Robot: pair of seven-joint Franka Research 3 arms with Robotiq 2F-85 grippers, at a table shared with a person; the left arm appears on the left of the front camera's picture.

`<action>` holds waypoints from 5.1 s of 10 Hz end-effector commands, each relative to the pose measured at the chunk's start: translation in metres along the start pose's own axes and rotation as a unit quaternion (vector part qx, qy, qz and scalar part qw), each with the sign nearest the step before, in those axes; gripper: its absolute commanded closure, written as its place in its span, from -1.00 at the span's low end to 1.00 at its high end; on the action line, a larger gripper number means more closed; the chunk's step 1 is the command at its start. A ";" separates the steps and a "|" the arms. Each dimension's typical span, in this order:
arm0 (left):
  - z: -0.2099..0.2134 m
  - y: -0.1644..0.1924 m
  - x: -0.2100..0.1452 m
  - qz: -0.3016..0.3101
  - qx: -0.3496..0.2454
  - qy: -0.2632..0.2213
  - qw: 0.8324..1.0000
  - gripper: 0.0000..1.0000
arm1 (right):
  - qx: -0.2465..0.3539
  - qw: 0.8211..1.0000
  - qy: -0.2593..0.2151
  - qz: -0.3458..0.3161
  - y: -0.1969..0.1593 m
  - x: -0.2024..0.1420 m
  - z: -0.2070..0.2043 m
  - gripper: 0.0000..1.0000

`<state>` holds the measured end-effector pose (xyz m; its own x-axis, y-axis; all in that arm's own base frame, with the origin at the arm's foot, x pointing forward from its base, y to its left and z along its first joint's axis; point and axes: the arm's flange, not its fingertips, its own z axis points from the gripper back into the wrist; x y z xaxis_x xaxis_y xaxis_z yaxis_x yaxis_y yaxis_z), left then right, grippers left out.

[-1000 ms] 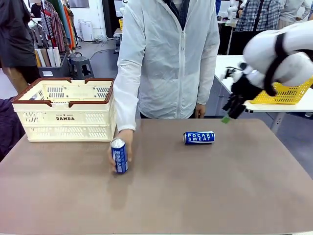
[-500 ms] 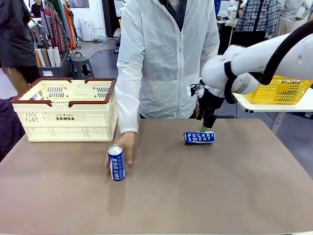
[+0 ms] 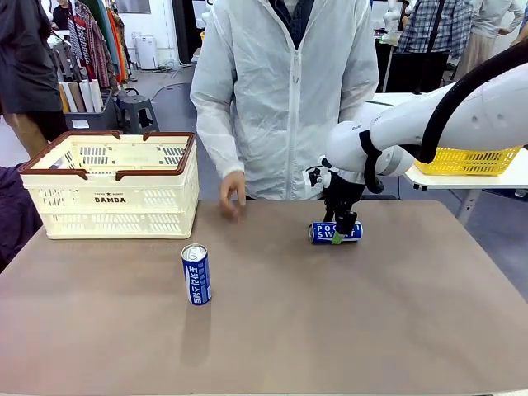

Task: Place the drinks into the Shopping basket.
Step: Pick up one drink and place it into the Shopping basket.

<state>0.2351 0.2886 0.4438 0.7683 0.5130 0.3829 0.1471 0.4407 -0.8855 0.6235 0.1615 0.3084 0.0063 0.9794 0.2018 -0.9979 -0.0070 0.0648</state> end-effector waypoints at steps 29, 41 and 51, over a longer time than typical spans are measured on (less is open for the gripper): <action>0.001 0.000 0.001 -0.009 -0.011 -0.009 1.000 -1.00 | 0.047 0.971 -0.010 -0.232 0.187 0.088 0.077 1.00; 0.001 0.000 0.001 -0.009 -0.011 -0.009 1.000 -1.00 | -0.007 0.842 -0.001 -0.540 0.201 0.193 -0.067 1.00; 0.001 0.000 0.001 -0.009 -0.011 -0.009 1.000 -1.00 | 0.000 0.843 0.025 -0.538 0.197 0.184 -0.069 -1.00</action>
<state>0.2349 0.2888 0.4438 0.7679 0.5129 0.3837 0.1477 0.4411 -0.8852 0.4207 0.3605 0.2892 0.9138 0.4060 -0.0141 -0.3958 0.8977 0.1935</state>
